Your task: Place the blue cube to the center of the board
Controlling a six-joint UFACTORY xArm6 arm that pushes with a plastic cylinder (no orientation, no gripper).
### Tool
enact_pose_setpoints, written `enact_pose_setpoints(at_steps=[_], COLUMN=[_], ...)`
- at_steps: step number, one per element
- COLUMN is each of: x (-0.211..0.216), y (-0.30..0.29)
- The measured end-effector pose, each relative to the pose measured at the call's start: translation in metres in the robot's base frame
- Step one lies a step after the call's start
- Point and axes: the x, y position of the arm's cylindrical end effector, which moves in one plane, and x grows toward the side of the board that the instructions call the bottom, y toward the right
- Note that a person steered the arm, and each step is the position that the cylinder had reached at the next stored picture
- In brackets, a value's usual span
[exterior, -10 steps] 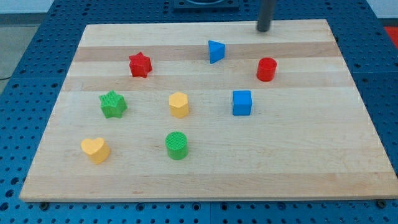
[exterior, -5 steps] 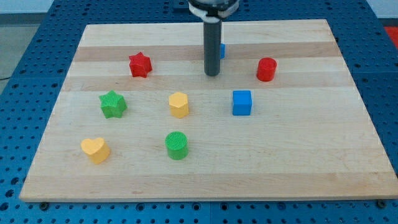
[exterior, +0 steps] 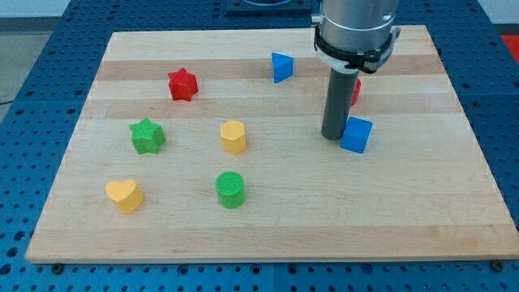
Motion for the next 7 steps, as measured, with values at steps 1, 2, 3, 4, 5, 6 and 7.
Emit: enact_pose_setpoints(at_steps=[1,2,3,4,5,6,7], x=[-0.001,-0.001,-0.001,-0.002,0.001,0.012,0.022], y=[0.02,0.043,0.07,0.083,0.098,0.103,0.106])
